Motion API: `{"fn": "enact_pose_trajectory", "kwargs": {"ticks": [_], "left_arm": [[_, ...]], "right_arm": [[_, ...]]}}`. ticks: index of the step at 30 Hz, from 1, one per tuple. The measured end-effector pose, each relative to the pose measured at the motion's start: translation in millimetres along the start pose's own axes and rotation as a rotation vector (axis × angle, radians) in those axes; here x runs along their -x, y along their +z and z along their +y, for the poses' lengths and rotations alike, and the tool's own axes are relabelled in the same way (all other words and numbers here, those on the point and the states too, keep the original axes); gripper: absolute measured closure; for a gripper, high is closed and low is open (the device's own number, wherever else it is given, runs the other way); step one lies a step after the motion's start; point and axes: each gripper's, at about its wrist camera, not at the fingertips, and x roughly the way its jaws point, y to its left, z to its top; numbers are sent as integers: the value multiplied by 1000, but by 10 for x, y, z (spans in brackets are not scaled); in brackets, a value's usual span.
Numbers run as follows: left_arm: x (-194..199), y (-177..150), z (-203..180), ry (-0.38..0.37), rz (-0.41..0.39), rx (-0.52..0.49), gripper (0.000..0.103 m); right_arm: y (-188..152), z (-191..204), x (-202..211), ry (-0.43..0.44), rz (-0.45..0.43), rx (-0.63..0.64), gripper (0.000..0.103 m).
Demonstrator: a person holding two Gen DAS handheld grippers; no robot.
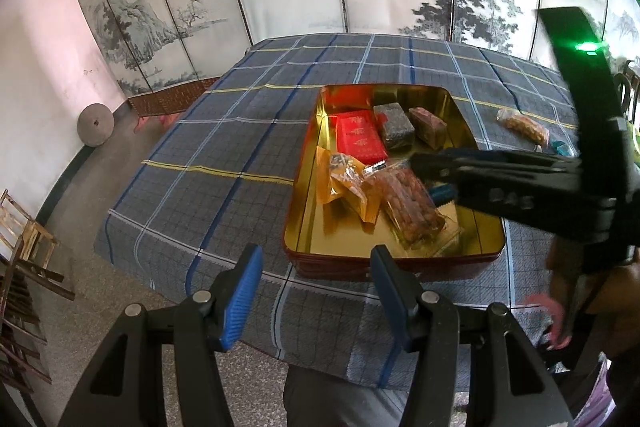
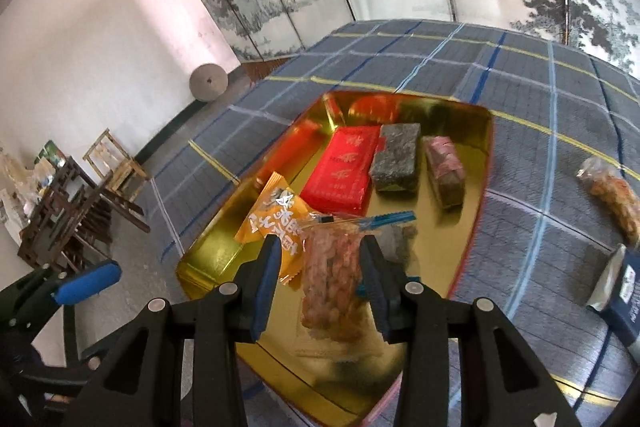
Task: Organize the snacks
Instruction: 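Carry the clear peanut bag over the gold tray with the right gripper and release, then reach the left gripper to the clear twist-snack bag and grasp it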
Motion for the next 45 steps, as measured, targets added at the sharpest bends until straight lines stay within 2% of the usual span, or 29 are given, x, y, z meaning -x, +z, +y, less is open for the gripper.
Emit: {"fn": "enact_pose_trajectory", "kwargs": {"ticks": [2,3,4,5,6,7,8,9,10,11,13,15,18,19,20,22,23,26,27,29,38,42,45], "left_arm": [[-3,0,-8,2,1,-4,46],[-7,2,-12,3,3,-6,46],[-10,2,-16,4,6,-8,46],[-8,3,-23,3,6,-10,46],[-6,4,-28,3,7,-12,46],[-1,7,-35,3,8,-15,46],[9,7,-44,3,5,-19,46],[23,11,-55,1,1,-22,46],[36,18,-72,0,-2,-29,46],[45,29,-92,-2,-4,-36,46],[66,47,-138,-12,-7,-48,46],[94,74,-216,-31,-6,-71,46],[140,141,-354,-74,-3,-103,46],[143,188,-405,-104,7,-110,46],[147,244,-474,-149,23,-113,46],[130,356,-589,-221,54,-108,46],[111,436,-659,-260,76,-97,46],[37,623,-846,-344,129,-75,46],[-12,709,-924,-374,152,-61,46],[-138,844,-1094,-434,203,-30,46],[-895,1439,-1941,-573,378,58,46],[-1301,1629,-2273,-594,451,113,46],[-1594,1715,-2447,-532,498,151,46]], "right_arm": [[299,117,-268,-12,-27,-4,64],[179,107,-73,-19,-45,-12,64],[402,320,-315,-23,-55,-18,64],[324,323,-184,-36,-71,-28,64],[551,474,-435,-49,-80,-35,64],[385,422,-209,-72,-98,-47,64],[485,531,-318,-94,-109,-56,64],[724,673,-573,-116,-113,-64,64],[694,679,-535,-156,-120,-77,64],[862,775,-756,-189,-125,-88,64],[734,709,-692,-259,-138,-127,64],[836,662,-918,-336,-143,-164,64],[702,367,-872,-483,-146,-210,64],[852,362,-1078,-514,-145,-218,64],[805,262,-1063,-558,-141,-226,64],[920,129,-1322,-611,-132,-241,64],[1090,60,-1566,-622,-130,-255,64],[1016,-141,-1584,-649,-140,-304,62],[1123,-163,-1726,-647,-142,-314,62],[1127,-243,-1791,-639,-153,-339,61],[1294,-255,-2053,-593,-177,-287,54],[1309,-203,-2131,-564,-188,-255,53],[1329,-180,-2173,-529,-197,-245,53]]}}
